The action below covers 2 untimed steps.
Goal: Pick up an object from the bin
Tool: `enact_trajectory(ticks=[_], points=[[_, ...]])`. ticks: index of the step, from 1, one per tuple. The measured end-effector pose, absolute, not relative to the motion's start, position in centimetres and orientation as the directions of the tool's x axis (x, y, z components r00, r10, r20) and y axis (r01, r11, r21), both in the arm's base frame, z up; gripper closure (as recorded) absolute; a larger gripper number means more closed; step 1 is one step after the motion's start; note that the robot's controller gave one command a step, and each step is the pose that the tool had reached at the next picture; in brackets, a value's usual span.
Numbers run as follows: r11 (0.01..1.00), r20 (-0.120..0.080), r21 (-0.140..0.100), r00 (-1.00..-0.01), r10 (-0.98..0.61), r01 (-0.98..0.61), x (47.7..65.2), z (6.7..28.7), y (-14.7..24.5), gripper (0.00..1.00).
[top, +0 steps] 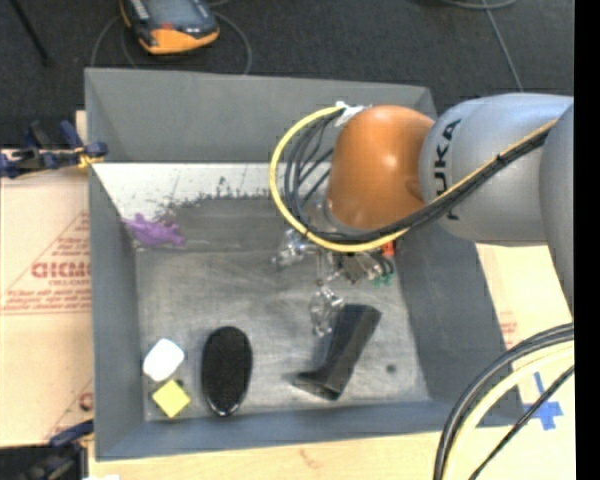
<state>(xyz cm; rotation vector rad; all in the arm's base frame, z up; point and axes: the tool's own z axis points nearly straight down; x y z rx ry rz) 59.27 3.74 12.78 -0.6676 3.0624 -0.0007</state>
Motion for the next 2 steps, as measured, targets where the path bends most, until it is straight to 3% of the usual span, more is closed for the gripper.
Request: enact_trajectory(ticks=[1, 2], points=[[0.972, -0.002, 0.001, -0.972, -0.234, -0.234, 58.1, 12.2, 2.5, 0.0], [0.899, -0.003, -0.002, -0.899, -0.439, -0.439, 54.2, 12.3, 4.0, 0.0]])
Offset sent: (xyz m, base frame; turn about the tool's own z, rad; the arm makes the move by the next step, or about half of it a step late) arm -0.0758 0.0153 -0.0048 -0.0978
